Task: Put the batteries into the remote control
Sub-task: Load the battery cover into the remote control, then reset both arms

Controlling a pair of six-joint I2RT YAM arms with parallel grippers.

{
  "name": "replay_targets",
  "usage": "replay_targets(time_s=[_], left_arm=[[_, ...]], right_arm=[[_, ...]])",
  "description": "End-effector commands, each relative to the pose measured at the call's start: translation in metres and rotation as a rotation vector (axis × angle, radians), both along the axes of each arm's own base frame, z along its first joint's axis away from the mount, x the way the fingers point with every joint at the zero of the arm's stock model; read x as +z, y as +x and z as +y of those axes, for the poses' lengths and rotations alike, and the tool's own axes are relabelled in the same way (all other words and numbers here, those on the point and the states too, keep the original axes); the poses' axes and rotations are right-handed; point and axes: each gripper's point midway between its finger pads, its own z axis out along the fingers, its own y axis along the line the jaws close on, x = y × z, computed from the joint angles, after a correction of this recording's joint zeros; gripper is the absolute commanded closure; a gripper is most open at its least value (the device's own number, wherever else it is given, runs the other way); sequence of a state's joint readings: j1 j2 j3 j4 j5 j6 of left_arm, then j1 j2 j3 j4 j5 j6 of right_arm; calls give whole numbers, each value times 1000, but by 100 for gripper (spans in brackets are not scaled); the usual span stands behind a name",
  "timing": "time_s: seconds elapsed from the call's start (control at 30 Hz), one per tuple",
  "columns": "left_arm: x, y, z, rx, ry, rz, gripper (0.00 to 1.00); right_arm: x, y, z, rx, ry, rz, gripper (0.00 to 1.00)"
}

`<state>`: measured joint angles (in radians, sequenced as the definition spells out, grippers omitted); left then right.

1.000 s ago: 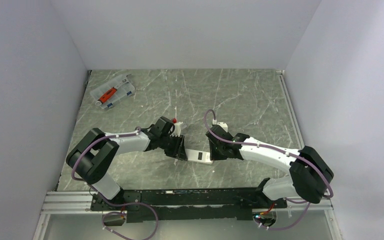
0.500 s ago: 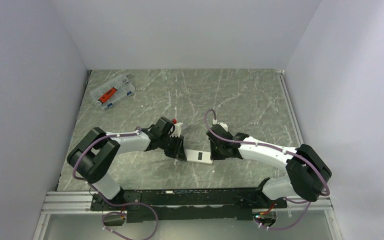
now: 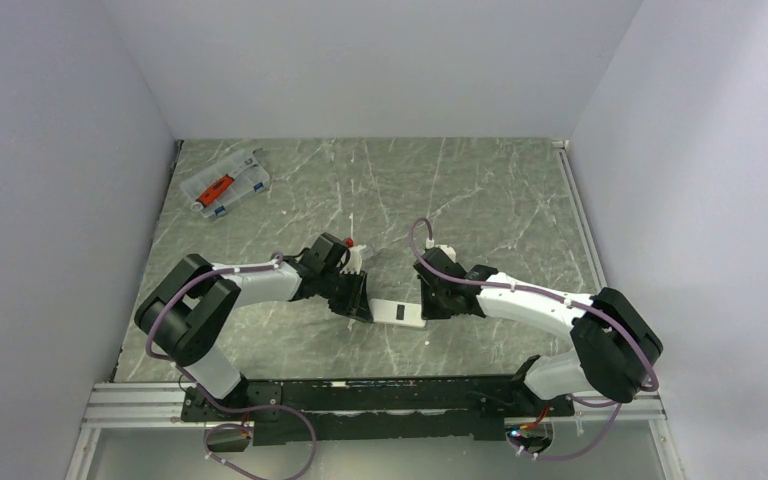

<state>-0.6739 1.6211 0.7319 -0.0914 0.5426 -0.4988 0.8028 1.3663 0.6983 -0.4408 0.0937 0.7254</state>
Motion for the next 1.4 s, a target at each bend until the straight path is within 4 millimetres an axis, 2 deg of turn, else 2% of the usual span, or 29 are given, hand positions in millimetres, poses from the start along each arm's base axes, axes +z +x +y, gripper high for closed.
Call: replay_targets(time_s=[0.0,0.2,0.33,0.5,0.73,0.9,1.13,1.3,1.33,1.37], left_arm=[[8,10,-11,-20,-25,-46,74],[13,13,-9,-9,-7,-64,69],[15,15,-5,-1,16,-74,69],[19,18,0,19,50,-90,64],[36,28,14,78,127,-139,53],[58,33,21,127,136,-184,47],[98,36,36,224,133,-255,40],[128,37,54,301,148,-322,33],[134,37,56,310,147,-336,31],[140,37,60,319,148,-346,13]], right_arm=[[-5,0,14,29,48,7,90],[-4,3,5,24,0,-13,88],[-1,6,-2,13,-36,-26,81],[11,13,-9,-3,-71,-71,66],[34,22,-16,-15,-79,-142,57],[58,28,-17,-10,-50,-214,52],[89,30,-30,-19,-5,-345,35],[116,28,-46,-38,28,-457,18],[121,28,-50,-42,30,-477,15],[125,27,-53,-47,35,-498,14]])
